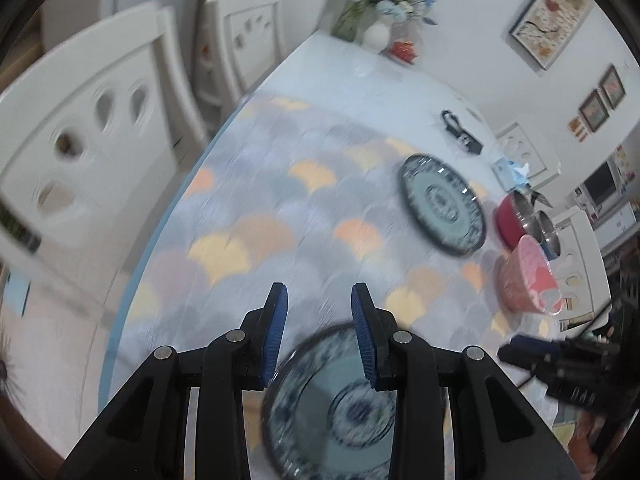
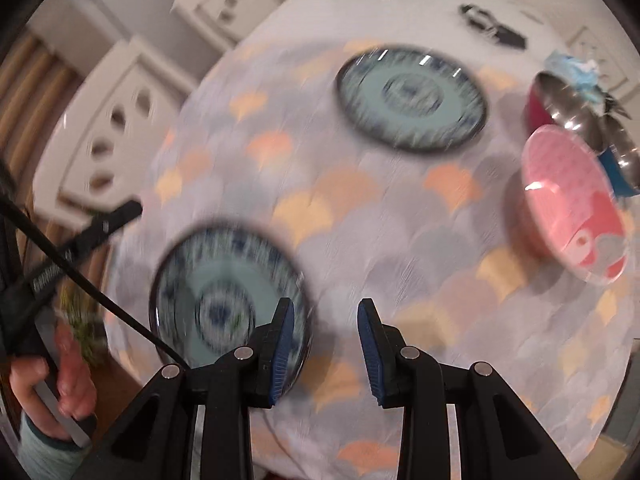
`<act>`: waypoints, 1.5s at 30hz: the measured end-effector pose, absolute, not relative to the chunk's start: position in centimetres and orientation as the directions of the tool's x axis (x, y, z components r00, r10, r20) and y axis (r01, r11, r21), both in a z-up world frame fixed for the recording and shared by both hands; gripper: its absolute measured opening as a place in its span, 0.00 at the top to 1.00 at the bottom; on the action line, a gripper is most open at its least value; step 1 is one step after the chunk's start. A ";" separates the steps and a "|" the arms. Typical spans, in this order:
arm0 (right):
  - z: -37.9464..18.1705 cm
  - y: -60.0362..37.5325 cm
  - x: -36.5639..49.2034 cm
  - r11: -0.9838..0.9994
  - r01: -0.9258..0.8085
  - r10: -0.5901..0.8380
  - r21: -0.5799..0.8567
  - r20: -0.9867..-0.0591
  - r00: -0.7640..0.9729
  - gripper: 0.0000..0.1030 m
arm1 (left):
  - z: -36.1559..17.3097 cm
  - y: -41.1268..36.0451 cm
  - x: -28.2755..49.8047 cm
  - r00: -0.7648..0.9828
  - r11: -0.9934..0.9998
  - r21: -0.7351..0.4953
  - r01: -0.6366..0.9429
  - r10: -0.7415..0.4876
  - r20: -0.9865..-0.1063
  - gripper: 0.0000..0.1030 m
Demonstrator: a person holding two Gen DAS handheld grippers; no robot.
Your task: Organize plates and bowls
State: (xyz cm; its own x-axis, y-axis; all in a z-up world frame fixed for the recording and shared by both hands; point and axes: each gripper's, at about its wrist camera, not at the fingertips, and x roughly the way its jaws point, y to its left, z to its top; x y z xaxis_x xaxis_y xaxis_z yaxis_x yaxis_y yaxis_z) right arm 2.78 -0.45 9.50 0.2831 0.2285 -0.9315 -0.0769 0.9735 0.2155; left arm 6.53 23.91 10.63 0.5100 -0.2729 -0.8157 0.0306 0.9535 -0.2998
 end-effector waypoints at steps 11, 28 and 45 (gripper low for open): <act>14.2 -9.0 13.2 0.948 0.190 0.147 0.254 -0.882 0.447 0.48 | 13.9 16.8 16.2 0.500 0.927 -0.292 0.236 -0.373 -0.781 0.45; 4.7 -11.9 23.5 0.928 0.325 0.114 0.184 -0.968 0.224 0.51 | 4.7 11.4 26.5 0.243 0.901 -0.380 0.210 -0.424 -0.872 0.54; 0.7 -12.8 24.2 0.900 0.385 0.153 0.203 -0.976 0.157 0.59 | 1.8 10.8 28.4 0.209 0.870 -0.453 0.193 -0.487 -0.848 0.66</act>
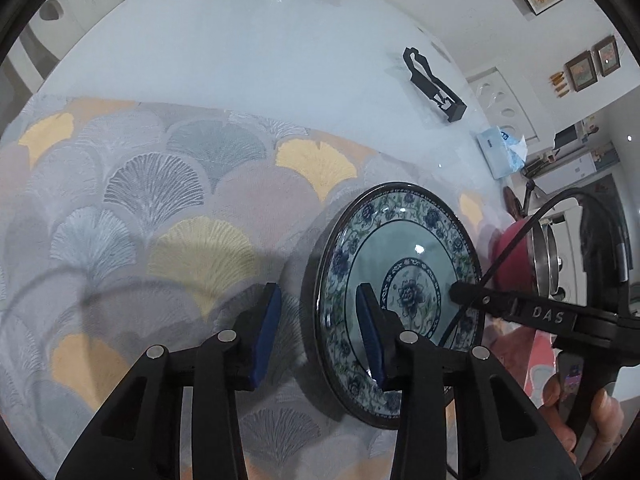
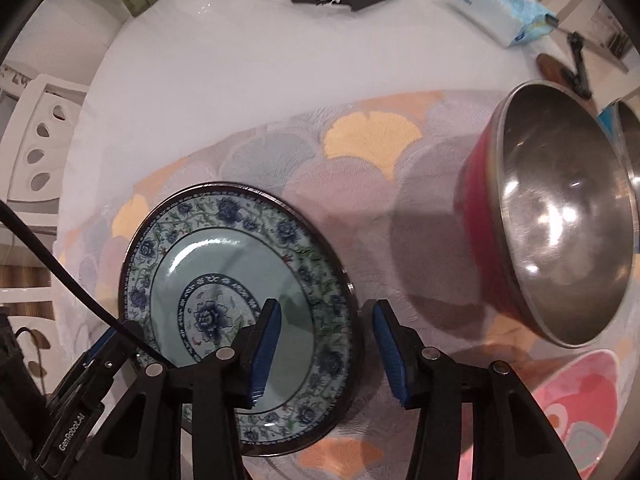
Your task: Organize plates and bowls
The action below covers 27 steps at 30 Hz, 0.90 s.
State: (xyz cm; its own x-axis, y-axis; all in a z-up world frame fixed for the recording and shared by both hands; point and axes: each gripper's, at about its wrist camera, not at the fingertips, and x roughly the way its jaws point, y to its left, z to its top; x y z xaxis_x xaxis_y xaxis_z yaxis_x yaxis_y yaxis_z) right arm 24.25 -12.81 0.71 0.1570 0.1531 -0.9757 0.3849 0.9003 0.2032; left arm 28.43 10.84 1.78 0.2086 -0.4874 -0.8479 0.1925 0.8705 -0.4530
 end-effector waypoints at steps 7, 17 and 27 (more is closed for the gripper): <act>1.0 -11.4 23.7 0.923 0.325 0.157 0.207 -0.973 0.172 0.67 | 1.7 10.8 28.4 0.219 0.857 -0.468 0.215 -0.509 -0.832 0.66; 2.4 -8.8 20.7 0.964 0.180 0.158 0.196 -0.966 0.204 0.67 | 3.0 13.3 27.0 0.289 0.852 -0.484 0.199 -0.523 -0.802 0.66; 5.1 -7.7 16.3 0.961 0.111 0.223 0.252 -0.948 0.225 0.67 | 6.7 16.6 22.7 0.373 0.846 -0.508 0.160 -0.529 -0.763 0.66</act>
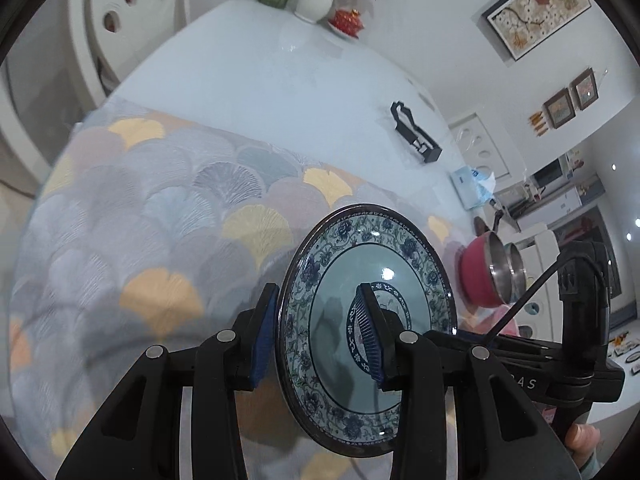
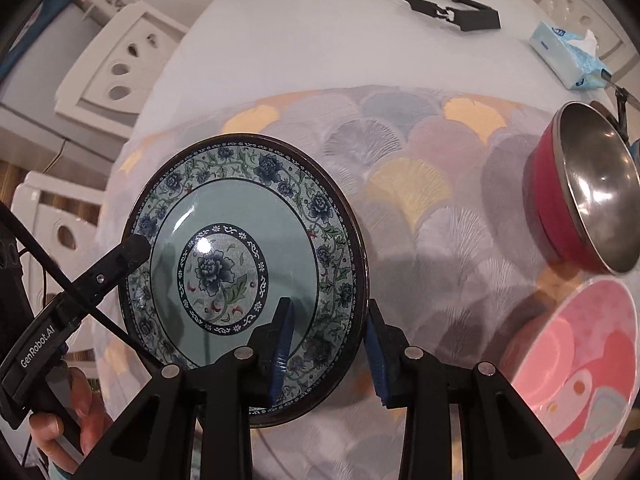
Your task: Organize plates and bowls
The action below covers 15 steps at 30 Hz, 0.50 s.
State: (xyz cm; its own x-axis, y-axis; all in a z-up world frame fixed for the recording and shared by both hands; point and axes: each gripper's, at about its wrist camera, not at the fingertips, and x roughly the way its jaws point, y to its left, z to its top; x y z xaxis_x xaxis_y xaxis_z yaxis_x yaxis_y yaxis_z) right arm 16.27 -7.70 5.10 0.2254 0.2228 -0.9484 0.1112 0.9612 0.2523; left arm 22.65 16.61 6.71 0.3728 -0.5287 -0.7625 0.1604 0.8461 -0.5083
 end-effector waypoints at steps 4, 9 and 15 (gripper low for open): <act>7.3 -6.2 15.3 0.962 0.087 0.231 0.259 -0.942 0.245 0.67 | 8.5 17.5 20.3 0.405 0.843 -0.515 0.153 -0.529 -0.746 0.66; 9.1 -4.0 13.1 0.963 0.056 0.242 0.265 -0.934 0.265 0.67 | 10.6 18.7 16.8 0.449 0.846 -0.514 0.140 -0.517 -0.728 0.66; 10.4 -1.3 9.7 0.961 0.014 0.263 0.277 -0.928 0.264 0.66 | 12.3 20.4 12.6 0.491 0.849 -0.516 0.113 -0.499 -0.714 0.66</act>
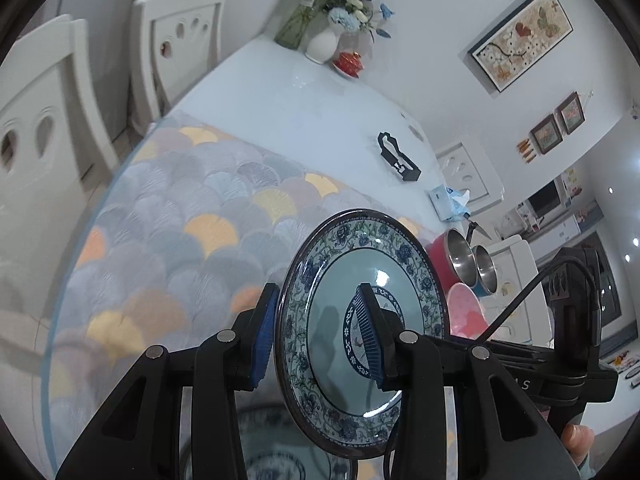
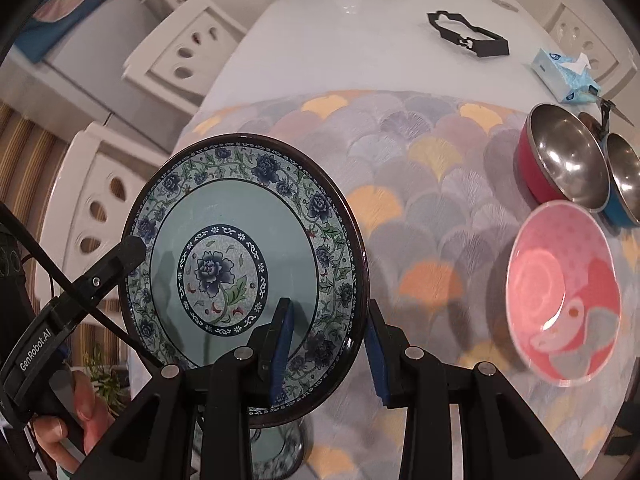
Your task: Organize plates and bowls
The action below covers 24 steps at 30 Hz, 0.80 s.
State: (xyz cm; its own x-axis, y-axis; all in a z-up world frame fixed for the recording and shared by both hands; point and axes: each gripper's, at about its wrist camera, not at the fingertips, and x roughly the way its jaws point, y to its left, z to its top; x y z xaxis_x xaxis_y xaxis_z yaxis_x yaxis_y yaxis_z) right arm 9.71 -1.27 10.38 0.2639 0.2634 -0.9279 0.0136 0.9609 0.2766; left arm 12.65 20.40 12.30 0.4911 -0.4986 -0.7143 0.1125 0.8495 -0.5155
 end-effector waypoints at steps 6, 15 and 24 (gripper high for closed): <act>10.3 1.1 6.9 0.955 -0.021 0.293 0.297 -0.926 0.236 0.66 | 12.4 22.5 8.9 0.511 0.854 -0.516 0.065 -0.473 -0.718 0.66; 10.0 4.3 3.6 0.950 -0.076 0.311 0.301 -0.929 0.199 0.66 | 11.7 25.4 4.6 0.508 0.869 -0.495 0.024 -0.437 -0.742 0.66; 8.2 5.9 1.1 0.952 -0.103 0.301 0.289 -0.944 0.135 0.66 | 9.9 26.3 1.6 0.473 0.881 -0.473 0.022 -0.426 -0.771 0.66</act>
State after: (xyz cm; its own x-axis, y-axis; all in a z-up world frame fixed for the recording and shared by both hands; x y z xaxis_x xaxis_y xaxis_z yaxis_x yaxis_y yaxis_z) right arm 1.15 5.92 8.25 0.1346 0.3007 -0.9442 -0.1030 0.9519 0.2885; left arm 1.59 26.26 9.87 0.4731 -0.4261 -0.7712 0.0223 0.8808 -0.4730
